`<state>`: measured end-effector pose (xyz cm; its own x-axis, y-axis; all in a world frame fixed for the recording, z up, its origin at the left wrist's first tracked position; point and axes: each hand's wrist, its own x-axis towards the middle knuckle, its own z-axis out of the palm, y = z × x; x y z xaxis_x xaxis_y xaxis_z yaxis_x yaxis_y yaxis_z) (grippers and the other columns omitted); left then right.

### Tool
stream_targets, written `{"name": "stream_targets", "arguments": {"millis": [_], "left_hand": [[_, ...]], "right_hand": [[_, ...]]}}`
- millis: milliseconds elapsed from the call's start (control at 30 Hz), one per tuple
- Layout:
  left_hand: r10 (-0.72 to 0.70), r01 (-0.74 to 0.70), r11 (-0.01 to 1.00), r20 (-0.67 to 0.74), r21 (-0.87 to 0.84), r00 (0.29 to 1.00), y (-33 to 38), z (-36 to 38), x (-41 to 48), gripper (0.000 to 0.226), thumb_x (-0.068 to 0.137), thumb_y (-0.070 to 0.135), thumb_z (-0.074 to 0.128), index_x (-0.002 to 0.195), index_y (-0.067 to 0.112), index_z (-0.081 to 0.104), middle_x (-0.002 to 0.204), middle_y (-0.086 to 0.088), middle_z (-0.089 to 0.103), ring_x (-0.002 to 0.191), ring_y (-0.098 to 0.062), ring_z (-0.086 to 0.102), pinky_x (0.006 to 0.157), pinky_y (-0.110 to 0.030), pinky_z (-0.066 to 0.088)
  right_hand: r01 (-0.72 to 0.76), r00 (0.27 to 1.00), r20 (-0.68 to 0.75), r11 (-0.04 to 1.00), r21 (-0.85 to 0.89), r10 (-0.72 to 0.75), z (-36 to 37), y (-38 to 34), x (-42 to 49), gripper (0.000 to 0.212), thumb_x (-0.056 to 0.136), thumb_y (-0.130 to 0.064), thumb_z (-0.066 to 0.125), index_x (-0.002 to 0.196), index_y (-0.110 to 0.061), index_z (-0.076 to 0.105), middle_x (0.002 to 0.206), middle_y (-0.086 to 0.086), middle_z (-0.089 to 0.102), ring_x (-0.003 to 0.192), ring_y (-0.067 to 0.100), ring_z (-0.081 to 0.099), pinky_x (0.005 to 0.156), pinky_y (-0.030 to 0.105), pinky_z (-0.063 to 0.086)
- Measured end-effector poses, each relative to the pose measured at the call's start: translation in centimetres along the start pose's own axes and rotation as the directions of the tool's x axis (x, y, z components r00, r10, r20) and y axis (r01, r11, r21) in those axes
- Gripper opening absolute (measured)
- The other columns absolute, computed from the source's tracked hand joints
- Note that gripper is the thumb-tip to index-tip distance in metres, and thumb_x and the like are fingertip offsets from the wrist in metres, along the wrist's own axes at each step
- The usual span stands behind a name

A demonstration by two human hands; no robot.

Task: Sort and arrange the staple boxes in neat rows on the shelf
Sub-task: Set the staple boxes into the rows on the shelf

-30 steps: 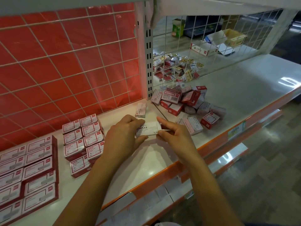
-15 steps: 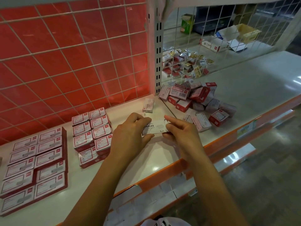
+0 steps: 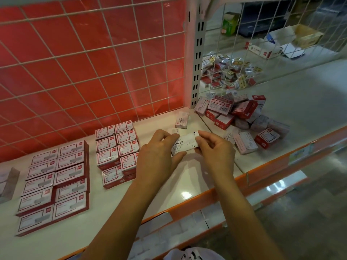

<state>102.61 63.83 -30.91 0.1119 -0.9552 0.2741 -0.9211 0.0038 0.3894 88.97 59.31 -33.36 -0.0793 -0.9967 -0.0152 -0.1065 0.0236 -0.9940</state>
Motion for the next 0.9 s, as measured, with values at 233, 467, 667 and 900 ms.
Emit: {"name": "stream_targets", "arguments": {"millis": [233,467,667,900], "left_hand": [[0.002,-0.002,1.0,-0.009,0.004,1.0,0.5,0.1,0.3,0.056,0.081,0.041,0.071,0.13,0.018,0.058,0.119,-0.005,0.059,0.093,-0.022,0.062,0.07,-0.026,0.051],[0.005,-0.005,1.0,-0.025,-0.013,1.0,0.9,0.9,0.1,0.052,0.076,0.035,0.078,0.121,0.012,0.065,0.11,-0.01,0.062,0.08,-0.026,0.067,0.059,-0.027,0.051],[-0.016,0.01,0.997,-0.08,-0.082,0.997,0.9,0.8,0.2,0.051,0.077,0.033,0.077,0.121,0.011,0.064,0.109,-0.011,0.062,0.082,-0.025,0.065,0.064,-0.03,0.054],[-0.002,-0.003,0.996,-0.061,-0.087,0.998,0.0,0.3,0.7,0.054,0.08,0.033,0.074,0.129,0.016,0.059,0.119,-0.005,0.059,0.092,-0.022,0.063,0.074,-0.031,0.056]], "right_hand": [[-0.011,1.0,-0.013,1.0,0.027,0.011,-0.1,0.1,0.5,0.021,0.09,-0.009,0.06,0.106,-0.017,0.071,0.094,-0.001,0.072,0.081,0.006,0.07,0.078,0.033,0.058],[-0.057,0.994,-0.083,0.993,0.103,0.066,-0.1,-0.3,0.5,0.018,0.087,-0.01,0.065,0.083,-0.027,0.067,0.083,-0.003,0.072,0.076,0.009,0.07,0.075,0.035,0.059],[0.057,0.992,-0.12,0.994,0.094,-0.046,0.2,-0.9,-0.1,0.012,0.087,-0.012,0.064,0.092,-0.021,0.07,0.084,-0.007,0.071,0.081,0.008,0.068,0.076,0.031,0.057],[-0.123,0.982,0.167,0.965,0.233,0.085,-1.0,-1.9,0.5,0.029,0.09,-0.001,0.056,0.116,-0.012,0.063,0.09,-0.004,0.067,0.079,0.0,0.067,0.069,0.015,0.053]]}}
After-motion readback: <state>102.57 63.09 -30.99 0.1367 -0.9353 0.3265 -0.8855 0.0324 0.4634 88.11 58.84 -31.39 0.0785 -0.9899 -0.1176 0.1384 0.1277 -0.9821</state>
